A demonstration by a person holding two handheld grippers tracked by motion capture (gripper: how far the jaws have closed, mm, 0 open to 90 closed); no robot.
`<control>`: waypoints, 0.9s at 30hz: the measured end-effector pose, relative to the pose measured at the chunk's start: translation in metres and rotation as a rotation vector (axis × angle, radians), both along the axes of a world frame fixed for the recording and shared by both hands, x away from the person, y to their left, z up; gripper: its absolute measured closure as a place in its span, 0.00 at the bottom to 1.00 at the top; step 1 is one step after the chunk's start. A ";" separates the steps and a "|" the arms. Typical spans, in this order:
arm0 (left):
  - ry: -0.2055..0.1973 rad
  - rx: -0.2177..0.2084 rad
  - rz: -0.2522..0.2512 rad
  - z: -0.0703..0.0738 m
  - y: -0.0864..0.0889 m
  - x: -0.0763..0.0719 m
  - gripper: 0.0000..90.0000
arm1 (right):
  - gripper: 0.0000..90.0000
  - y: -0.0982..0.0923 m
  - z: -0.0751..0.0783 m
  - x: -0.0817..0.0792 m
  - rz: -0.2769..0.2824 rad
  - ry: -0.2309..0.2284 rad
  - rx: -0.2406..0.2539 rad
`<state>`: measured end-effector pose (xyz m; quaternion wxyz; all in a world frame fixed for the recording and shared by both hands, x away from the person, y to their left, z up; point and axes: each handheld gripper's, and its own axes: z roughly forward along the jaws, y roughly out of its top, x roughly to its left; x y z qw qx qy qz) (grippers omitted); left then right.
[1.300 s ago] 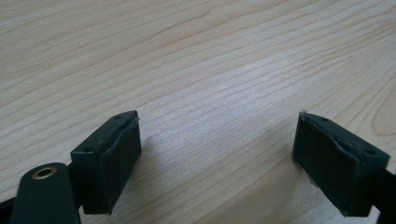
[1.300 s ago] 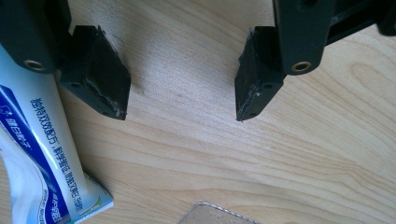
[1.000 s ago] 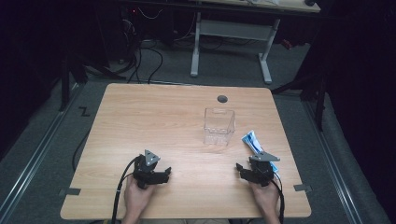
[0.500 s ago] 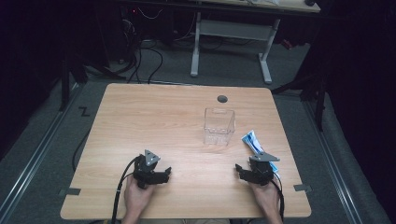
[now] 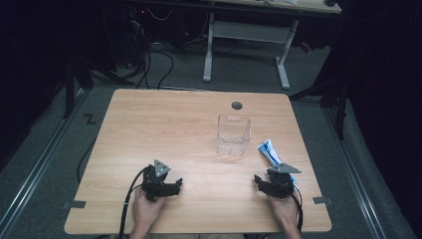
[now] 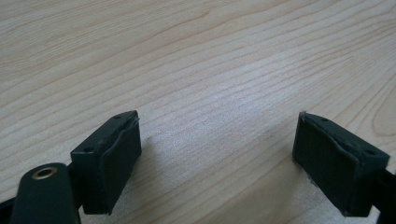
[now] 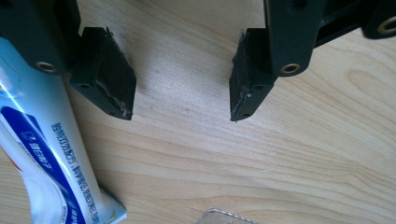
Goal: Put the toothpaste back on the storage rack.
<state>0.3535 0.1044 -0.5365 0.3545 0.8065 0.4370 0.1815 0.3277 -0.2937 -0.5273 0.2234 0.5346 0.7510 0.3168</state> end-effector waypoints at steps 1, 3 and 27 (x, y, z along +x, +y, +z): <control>0.000 0.000 0.000 0.000 0.000 0.000 0.17 | 0.46 0.000 0.000 0.000 0.000 0.000 0.000; 0.000 0.000 0.000 0.000 0.000 0.000 0.17 | 0.47 -0.003 0.003 -0.003 0.000 -0.008 0.014; 0.001 0.000 0.001 0.000 0.000 0.000 0.18 | 0.53 -0.020 0.017 -0.032 0.012 -0.040 0.044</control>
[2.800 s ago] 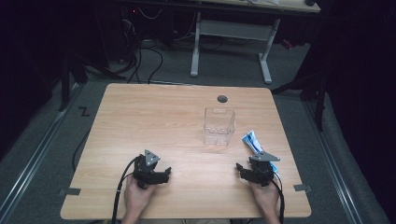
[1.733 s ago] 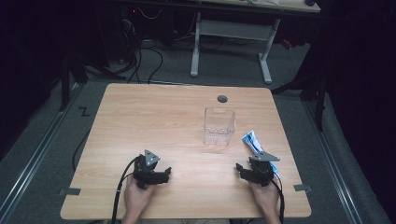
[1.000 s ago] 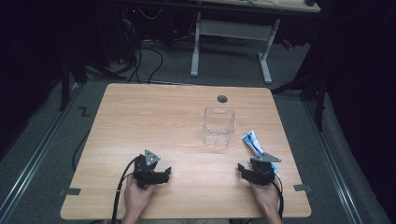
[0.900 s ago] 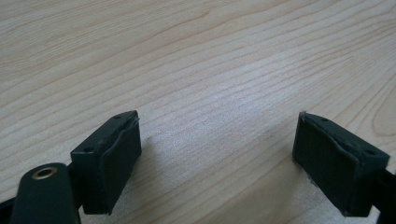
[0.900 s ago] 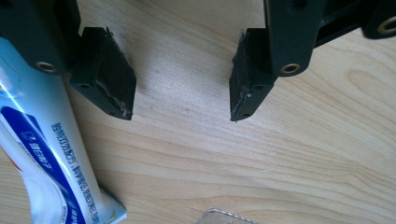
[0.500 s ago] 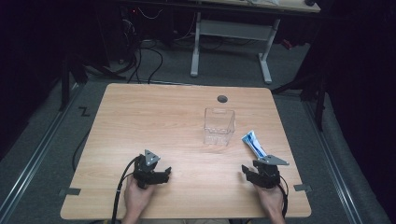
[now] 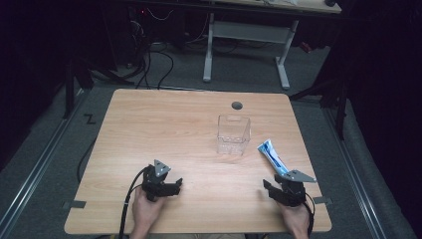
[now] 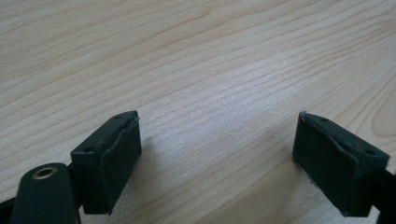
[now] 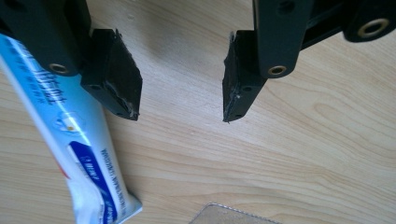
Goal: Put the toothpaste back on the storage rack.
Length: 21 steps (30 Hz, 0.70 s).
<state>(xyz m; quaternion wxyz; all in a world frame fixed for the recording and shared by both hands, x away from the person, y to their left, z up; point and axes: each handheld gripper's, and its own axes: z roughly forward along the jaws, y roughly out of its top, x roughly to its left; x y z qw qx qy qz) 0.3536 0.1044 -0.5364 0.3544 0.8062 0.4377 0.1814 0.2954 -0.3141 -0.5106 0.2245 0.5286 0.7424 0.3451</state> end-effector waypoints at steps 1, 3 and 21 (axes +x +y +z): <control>0.000 0.000 0.000 0.000 0.000 0.000 0.18 | 0.53 -0.002 0.002 -0.001 0.004 -0.004 -0.006; 0.000 0.000 0.000 0.000 0.000 0.000 0.18 | 0.54 -0.004 0.005 -0.003 0.003 -0.011 -0.011; 0.000 -0.001 0.000 0.000 0.000 0.000 0.18 | 0.54 -0.017 0.029 -0.006 -0.009 -0.034 0.022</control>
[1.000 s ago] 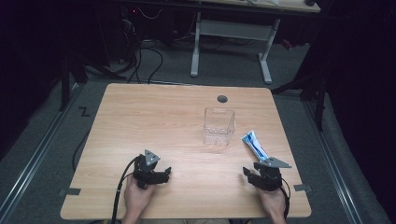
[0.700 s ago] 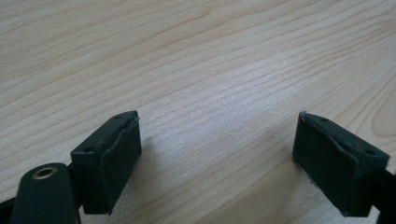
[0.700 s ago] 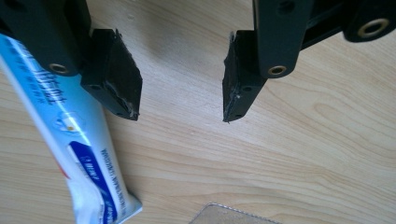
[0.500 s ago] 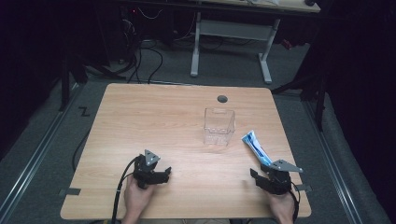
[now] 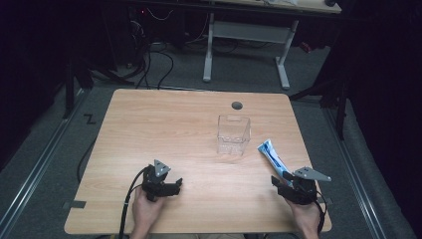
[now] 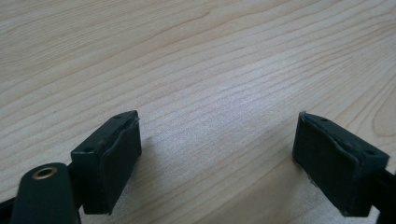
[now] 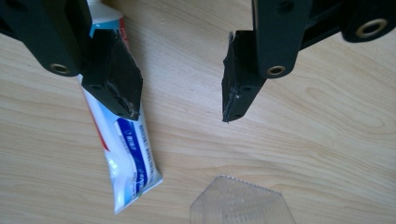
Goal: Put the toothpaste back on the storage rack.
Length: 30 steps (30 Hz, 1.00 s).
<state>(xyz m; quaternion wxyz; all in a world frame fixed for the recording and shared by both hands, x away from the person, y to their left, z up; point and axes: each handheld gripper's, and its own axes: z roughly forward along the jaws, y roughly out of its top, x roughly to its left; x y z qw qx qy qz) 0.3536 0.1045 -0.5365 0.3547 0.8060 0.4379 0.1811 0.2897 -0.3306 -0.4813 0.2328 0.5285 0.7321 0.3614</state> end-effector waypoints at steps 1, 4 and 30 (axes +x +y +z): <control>0.000 0.000 0.000 0.000 0.000 0.000 0.18 | 0.54 0.000 0.000 0.000 0.000 0.000 0.000; 0.000 0.000 0.000 0.000 0.000 0.000 0.18 | 0.54 -0.006 0.005 0.003 -0.012 -0.009 -0.008; 0.000 -0.002 0.002 0.000 0.000 0.000 0.18 | 0.52 -0.014 0.022 0.052 -0.028 0.033 -0.070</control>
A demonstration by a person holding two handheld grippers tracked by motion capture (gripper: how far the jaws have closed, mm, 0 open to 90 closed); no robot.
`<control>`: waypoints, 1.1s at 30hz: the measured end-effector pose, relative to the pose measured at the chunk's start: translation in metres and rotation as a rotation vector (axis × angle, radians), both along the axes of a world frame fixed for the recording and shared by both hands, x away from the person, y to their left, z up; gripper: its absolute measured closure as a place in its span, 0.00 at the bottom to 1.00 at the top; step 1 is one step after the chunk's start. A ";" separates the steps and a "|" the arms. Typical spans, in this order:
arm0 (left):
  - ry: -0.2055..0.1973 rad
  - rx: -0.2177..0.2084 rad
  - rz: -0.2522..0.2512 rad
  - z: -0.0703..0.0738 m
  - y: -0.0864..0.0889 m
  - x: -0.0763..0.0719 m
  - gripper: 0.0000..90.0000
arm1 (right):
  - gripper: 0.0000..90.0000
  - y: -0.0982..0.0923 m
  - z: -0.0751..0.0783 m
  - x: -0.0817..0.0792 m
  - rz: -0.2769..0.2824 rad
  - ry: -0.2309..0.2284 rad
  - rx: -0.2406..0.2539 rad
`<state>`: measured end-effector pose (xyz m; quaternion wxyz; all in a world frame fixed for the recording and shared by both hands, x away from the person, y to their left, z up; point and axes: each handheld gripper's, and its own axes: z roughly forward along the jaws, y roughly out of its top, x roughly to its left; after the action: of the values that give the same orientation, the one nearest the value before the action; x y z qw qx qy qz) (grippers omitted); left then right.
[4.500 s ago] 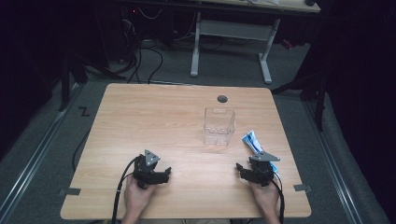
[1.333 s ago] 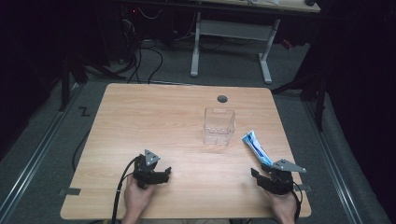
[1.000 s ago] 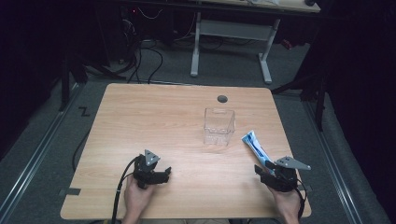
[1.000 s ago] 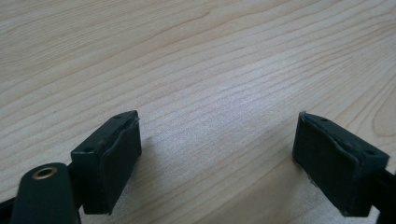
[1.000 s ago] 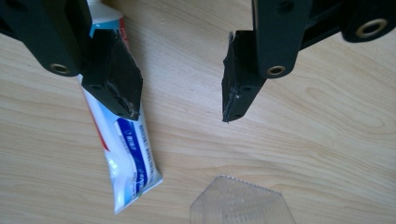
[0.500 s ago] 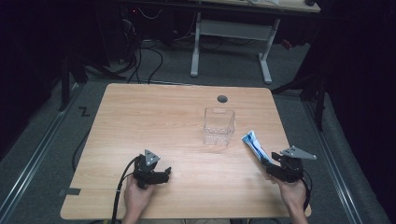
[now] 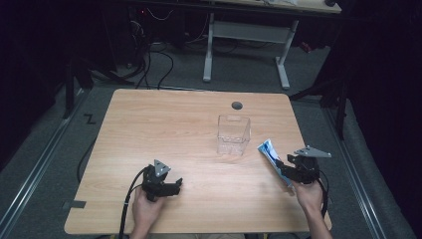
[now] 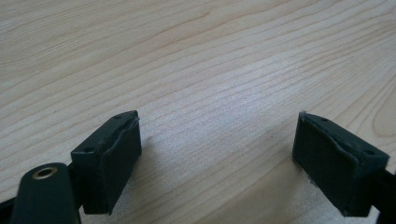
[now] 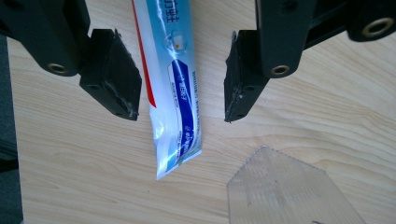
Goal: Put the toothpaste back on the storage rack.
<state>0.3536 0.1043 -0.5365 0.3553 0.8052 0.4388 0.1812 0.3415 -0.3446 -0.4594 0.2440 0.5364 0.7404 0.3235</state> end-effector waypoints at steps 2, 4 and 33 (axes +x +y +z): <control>0.000 0.001 -0.001 0.000 0.000 0.000 0.18 | 0.52 0.001 0.000 0.003 -0.003 0.007 -0.006; 0.000 0.000 0.000 0.000 0.000 0.000 0.18 | 0.52 0.002 -0.001 0.009 -0.001 0.020 -0.017; 0.000 0.001 -0.001 0.000 0.000 0.000 0.18 | 0.50 0.028 -0.024 0.056 0.020 0.161 -0.154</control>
<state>0.3536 0.1045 -0.5364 0.3548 0.8057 0.4384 0.1812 0.3975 -0.3170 -0.4838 0.2211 0.5330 0.7854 0.2241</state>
